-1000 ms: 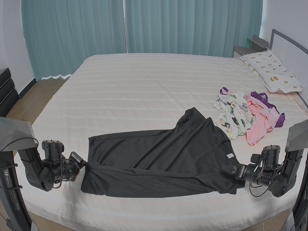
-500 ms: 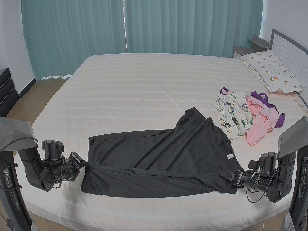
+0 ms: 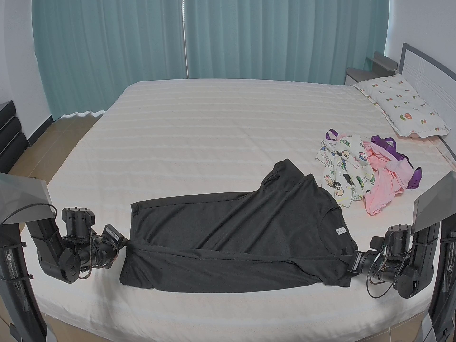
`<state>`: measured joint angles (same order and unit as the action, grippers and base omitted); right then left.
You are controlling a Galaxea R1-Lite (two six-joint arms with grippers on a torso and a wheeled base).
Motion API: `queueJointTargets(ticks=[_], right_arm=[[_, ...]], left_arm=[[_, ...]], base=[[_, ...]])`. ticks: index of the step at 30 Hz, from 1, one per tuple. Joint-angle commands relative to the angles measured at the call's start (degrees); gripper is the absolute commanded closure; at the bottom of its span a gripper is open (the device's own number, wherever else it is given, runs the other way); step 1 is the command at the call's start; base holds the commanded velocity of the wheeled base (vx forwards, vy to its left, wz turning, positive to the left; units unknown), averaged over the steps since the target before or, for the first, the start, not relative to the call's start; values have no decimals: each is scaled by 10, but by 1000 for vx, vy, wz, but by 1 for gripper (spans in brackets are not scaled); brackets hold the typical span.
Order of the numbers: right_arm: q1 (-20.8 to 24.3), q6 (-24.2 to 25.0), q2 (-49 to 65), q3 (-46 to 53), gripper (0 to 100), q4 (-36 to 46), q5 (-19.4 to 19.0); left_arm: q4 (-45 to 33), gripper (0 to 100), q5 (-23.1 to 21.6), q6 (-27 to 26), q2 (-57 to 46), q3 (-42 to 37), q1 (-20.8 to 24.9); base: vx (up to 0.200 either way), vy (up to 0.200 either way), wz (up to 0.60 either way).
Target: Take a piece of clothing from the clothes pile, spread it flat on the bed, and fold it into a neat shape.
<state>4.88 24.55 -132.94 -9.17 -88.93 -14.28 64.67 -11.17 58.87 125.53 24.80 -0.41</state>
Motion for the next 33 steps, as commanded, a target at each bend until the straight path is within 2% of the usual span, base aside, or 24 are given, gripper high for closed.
queueJointTargets(ticks=[1, 9, 22, 31, 32, 33], right_arm=[[-5, 1, 7, -3, 100, -7, -1], [-15, 18, 21, -4, 100, -8, -1], [-25, 113, 60, -35, 100, -7, -13], [-41, 112, 40, -34, 100, -6, -21], [-41, 111, 37, -32, 0, -6, -21], [-40, 110, 37, -30, 0, -6, -21]], left_arm=[[0, 100, 0, 0, 1, 0, 0], [0, 100, 0, 0, 1, 0, 0], [0, 100, 0, -1, 1, -2, 0], [0, 100, 0, -1, 1, -4, 1], [0, 100, 0, -1, 1, -4, 1], [1, 100, 0, -1, 1, -4, 1]], base=[[0, 0, 0], [0, 0, 0], [0, 0, 0], [0, 0, 0], [0, 0, 0], [0, 0, 0]])
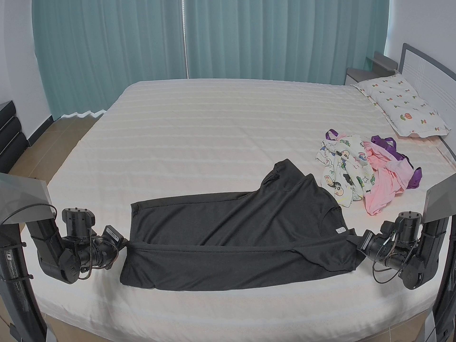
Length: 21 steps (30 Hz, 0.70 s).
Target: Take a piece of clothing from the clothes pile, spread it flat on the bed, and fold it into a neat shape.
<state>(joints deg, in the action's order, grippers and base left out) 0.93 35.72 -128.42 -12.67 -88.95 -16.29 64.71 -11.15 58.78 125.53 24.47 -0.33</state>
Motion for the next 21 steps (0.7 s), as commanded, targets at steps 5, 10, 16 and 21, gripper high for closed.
queueJointTargets(ticks=[5, 10, 16, 21], right_arm=[[0, -4, -5, 5, 0, -6, -6], [-8, -4, 5, 3, 0, -6, -10], [-1, -15, -7, -59, 0, 9, -21], [14, -24, -26, -92, 0, 50, -25]], left_arm=[[0, 100, 0, 0, 1, 1, 0], [0, 100, 0, 0, 1, 2, 0], [1, 100, 0, 0, 1, 1, 0], [1, 100, 0, 0, 1, 1, 0]], base=[[0, 0, 0], [0, 0, 0], [0, 0, 0], [0, 0, 0]])
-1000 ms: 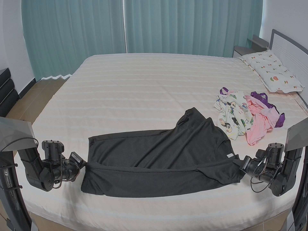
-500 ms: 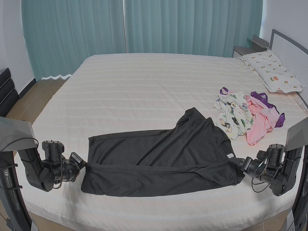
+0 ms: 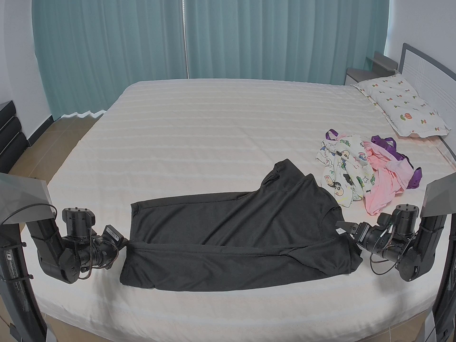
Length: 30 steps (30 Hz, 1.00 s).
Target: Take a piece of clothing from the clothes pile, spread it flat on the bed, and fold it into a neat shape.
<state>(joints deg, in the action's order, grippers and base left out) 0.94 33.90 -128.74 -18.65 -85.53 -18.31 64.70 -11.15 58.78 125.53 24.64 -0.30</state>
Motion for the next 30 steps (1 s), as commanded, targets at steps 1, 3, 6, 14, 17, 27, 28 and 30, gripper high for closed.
queueJointTargets(ticks=[1, 3, 6, 14, 17, 27, 28, 30], right_arm=[[13, -5, -24, -28, 0, 14, -12], [8, -4, -25, -14, 0, 13, -27], [3, -6, -22, 5, 0, 7, -40], [3, -7, -37, 11, 100, -23, -42], [2, -16, -42, 10, 100, -24, -41], [-13, -23, -43, 5, 100, -41, -40], [-15, -22, -41, 5, 100, -41, -40], [-17, -20, -34, 5, 100, -41, -40]], left_arm=[[0, 100, 0, 0, 1, -1, 0], [1, 100, 0, 0, 1, 0, 0], [0, 100, 0, 0, 1, 1, 0], [0, 100, 0, 0, 1, 0, -1], [0, 100, 0, 0, 0, -1, -1], [1, 100, 0, 0, -1, -3, -1], [1, 100, 0, 0, -2, -3, -1], [1, 100, 0, 1, -3, -4, -2]], base=[[0, 0, 0], [0, 0, 0], [0, 0, 0], [0, 0, 0], [0, 0, 0], [0, 0, 0], [0, 0, 0], [0, 0, 0]])
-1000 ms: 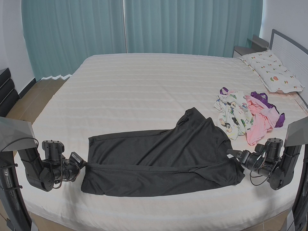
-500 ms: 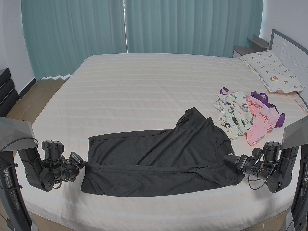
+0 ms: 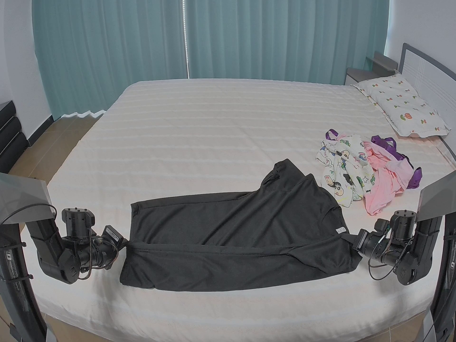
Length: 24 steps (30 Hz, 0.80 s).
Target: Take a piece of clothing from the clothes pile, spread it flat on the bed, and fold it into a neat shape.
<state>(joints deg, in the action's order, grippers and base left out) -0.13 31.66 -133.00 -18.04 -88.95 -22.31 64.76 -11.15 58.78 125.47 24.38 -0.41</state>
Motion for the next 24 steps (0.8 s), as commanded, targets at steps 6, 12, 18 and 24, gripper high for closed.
queueJointTargets(ticks=[6, 12, 18, 24], right_arm=[[-15, 5, 28, -2, 100, -7, -1], [-20, 4, 26, -11, 100, -7, 0], [-17, -4, 25, -11, 100, -6, 8], [-13, -6, 29, -20, 100, -6, 18]], left_arm=[[0, 100, 2, 1, -9, -5, -1], [-1, 100, 21, 0, -20, -13, 1], [-1, 100, 23, 0, -44, -30, 6], [-7, 100, 24, -2, -90, -48, 16]], base=[[0, 0, 0], [0, 0, 0], [0, 0, 0], [0, 0, 0]])
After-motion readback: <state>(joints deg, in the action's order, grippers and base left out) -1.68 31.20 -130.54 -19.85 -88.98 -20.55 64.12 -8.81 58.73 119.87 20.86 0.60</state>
